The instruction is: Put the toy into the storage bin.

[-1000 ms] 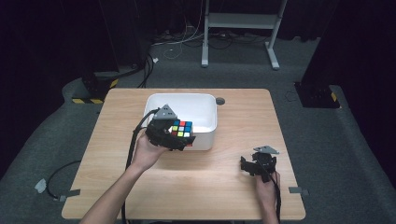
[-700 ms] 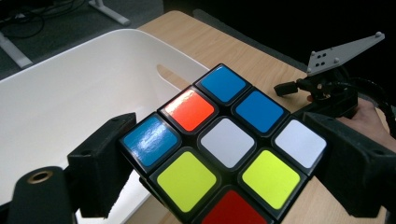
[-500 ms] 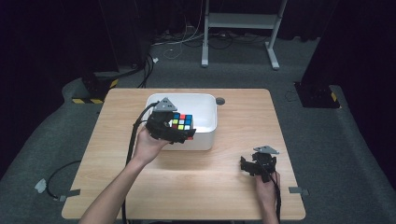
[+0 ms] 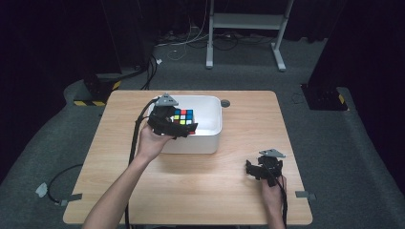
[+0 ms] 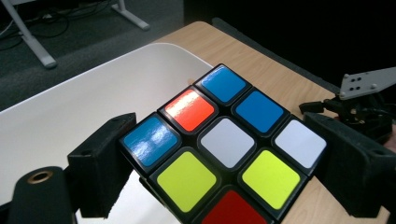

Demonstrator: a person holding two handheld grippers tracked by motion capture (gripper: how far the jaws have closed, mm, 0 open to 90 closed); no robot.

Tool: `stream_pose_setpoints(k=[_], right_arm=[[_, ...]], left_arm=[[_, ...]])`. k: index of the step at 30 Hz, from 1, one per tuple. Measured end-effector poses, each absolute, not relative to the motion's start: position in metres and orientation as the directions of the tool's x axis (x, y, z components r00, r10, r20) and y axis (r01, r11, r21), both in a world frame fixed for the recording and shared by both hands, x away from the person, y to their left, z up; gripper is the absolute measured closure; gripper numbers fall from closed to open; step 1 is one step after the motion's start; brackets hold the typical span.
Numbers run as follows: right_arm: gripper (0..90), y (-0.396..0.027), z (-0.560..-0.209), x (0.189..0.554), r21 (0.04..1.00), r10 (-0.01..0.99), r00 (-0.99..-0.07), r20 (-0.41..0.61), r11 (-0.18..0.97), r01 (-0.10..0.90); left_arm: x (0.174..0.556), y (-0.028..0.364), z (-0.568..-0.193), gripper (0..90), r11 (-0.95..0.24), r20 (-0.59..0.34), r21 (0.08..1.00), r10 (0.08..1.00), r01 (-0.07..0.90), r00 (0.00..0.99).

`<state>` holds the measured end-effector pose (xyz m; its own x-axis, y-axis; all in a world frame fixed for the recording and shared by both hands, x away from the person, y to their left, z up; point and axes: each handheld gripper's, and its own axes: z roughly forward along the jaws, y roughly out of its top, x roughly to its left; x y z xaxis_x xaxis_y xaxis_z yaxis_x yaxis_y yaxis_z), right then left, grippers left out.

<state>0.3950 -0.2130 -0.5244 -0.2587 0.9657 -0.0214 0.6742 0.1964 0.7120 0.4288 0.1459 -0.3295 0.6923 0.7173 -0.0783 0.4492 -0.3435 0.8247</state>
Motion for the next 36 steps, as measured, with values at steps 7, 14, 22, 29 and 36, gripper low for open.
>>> stream_pose_setpoints(k=[7, 14, 22, 29, 36], right_arm=[[14.5, -0.213, -0.524, 0.395, 0.712, 0.966, -0.259, -0.021, 0.196, 0.674], [14.5, -0.213, -0.524, 0.395, 0.712, 0.966, -0.259, -0.022, 0.197, 0.674], [14.5, -0.213, -0.524, 0.395, 0.712, 0.966, -0.259, -0.021, 0.197, 0.674], [14.6, -0.213, -0.524, 0.395, 0.712, 0.966, -0.259, -0.021, 0.196, 0.674], [14.5, -0.213, -0.524, 0.395, 0.712, 0.966, -0.259, -0.021, 0.196, 0.674]], left_arm=[[0.439, 0.147, -0.326, 13.3, -0.333, -0.073, 0.826, 0.736, 0.454, 0.673], [0.451, 0.144, -0.324, 13.4, -0.340, -0.051, 0.823, 0.753, 0.455, 0.656], [0.466, 0.143, -0.326, 13.3, -0.321, -0.064, 0.818, 0.774, 0.477, 0.630], [0.477, 0.142, -0.330, 13.3, -0.316, -0.063, 0.809, 0.791, 0.495, 0.608], [0.488, 0.137, -0.326, 13.4, -0.302, -0.063, 0.816, 0.801, 0.493, 0.595]])
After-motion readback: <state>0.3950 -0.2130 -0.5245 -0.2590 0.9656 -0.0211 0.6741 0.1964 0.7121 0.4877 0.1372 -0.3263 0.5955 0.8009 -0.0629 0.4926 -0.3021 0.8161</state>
